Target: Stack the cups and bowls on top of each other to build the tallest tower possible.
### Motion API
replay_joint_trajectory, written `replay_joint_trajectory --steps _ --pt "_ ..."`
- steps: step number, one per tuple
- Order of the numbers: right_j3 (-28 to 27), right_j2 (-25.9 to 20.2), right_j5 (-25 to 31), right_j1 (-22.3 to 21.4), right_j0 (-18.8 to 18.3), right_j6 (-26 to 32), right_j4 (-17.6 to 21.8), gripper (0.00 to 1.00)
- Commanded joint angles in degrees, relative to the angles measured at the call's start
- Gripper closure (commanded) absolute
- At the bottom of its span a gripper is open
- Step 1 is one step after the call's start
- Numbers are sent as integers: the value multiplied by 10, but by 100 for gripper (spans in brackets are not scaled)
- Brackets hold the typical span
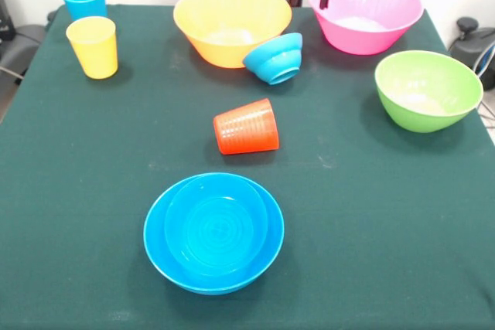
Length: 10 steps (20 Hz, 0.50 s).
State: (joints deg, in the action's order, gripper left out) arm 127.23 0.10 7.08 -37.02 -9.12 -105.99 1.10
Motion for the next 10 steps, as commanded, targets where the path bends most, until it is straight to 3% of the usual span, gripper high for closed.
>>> replay_joint_trajectory --steps 1,10 --pt "5 -24 52 -2 10 -52 16 0" --pt "-37 -15 58 21 28 -58 5 0"
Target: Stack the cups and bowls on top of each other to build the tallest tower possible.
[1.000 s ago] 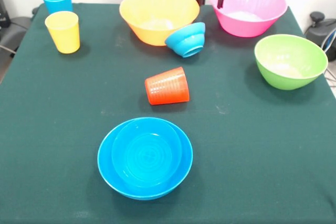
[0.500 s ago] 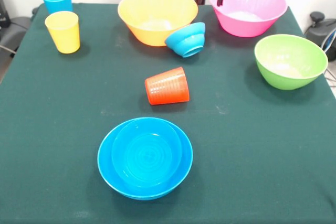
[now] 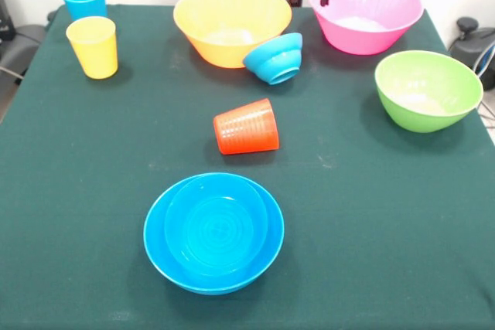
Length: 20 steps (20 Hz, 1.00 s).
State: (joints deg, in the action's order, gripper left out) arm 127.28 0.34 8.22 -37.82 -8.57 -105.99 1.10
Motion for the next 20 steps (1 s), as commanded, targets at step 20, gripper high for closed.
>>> replay_joint_trajectory --steps 20 --pt "-31 -20 -147 167 17 -84 37 0"
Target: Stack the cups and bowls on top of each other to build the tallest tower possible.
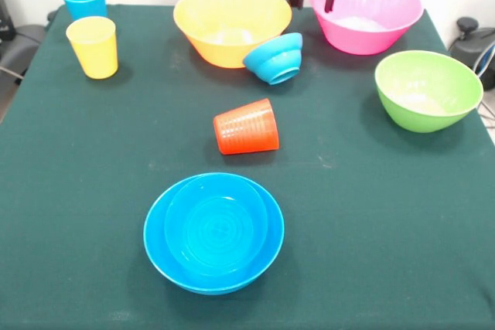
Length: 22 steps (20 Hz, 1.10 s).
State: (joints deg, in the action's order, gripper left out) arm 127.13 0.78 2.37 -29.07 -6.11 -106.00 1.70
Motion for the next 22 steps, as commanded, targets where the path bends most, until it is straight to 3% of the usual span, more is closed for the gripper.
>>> replay_joint_trajectory --steps 1,12,13,17,22 --pt "-24 -24 -86 75 -10 -82 32 0" --pt "-108 -14 -69 130 -34 -46 37 0" --pt "-115 -7 -58 129 -26 -41 40 100" --pt "-119 -14 -26 122 -30 -43 27 100" --pt "-116 -18 -29 118 -36 -49 28 100"
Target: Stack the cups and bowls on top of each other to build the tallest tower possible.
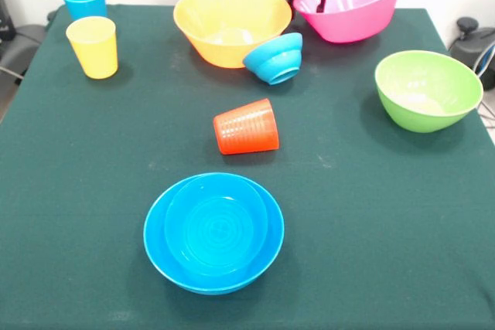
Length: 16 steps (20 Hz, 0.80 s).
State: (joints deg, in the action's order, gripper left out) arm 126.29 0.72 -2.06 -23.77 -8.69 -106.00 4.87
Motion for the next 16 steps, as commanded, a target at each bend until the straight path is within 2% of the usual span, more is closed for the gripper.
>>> replay_joint_trajectory --steps 1,3,8,12,16 --pt "-109 -17 18 64 -11 -48 -4 100" --pt "-104 -20 2 63 -15 -50 3 100" --pt "-99 -15 7 61 -7 -53 0 100" --pt "-97 -37 48 31 -28 -44 -4 100" --pt "-83 -40 84 -11 -31 -39 -6 100"
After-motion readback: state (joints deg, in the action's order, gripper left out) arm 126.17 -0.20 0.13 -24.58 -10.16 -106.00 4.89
